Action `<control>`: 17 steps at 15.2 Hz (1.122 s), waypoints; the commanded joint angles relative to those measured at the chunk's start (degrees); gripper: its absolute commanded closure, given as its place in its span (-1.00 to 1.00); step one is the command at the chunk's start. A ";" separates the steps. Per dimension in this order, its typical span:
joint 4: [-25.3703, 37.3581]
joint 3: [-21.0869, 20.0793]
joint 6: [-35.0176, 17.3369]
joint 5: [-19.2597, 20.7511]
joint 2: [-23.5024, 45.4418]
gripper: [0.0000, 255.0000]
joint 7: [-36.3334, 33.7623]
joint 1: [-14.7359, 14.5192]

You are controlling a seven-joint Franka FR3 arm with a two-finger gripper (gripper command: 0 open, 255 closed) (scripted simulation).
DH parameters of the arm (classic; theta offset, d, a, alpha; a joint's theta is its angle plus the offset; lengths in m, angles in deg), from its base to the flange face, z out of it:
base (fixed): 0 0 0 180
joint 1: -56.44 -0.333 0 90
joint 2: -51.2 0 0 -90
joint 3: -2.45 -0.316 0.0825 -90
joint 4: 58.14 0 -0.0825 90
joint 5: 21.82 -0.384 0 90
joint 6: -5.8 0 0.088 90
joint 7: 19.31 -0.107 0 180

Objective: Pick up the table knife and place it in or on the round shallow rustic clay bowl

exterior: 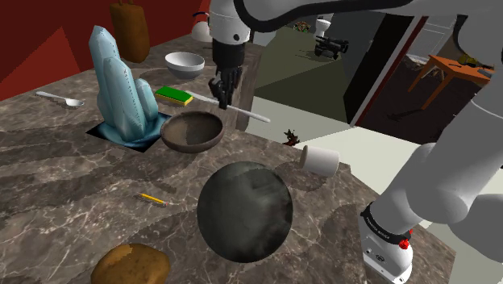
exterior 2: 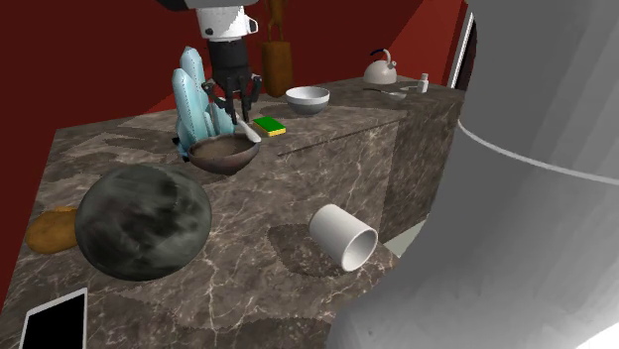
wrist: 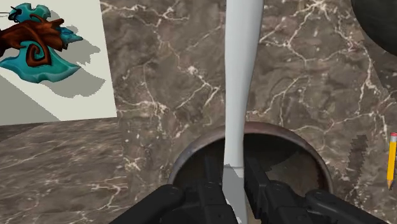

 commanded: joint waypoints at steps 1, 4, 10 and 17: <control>6.06 -0.65 1.51 1.75 4.93 1.00 -1.88 -0.92; 16.21 -1.38 4.74 4.53 12.51 1.00 -4.74 -3.31; 16.03 -1.30 2.17 5.50 15.11 1.00 -5.76 -4.11; 11.29 -1.11 -3.00 5.83 15.60 1.00 -6.16 -3.90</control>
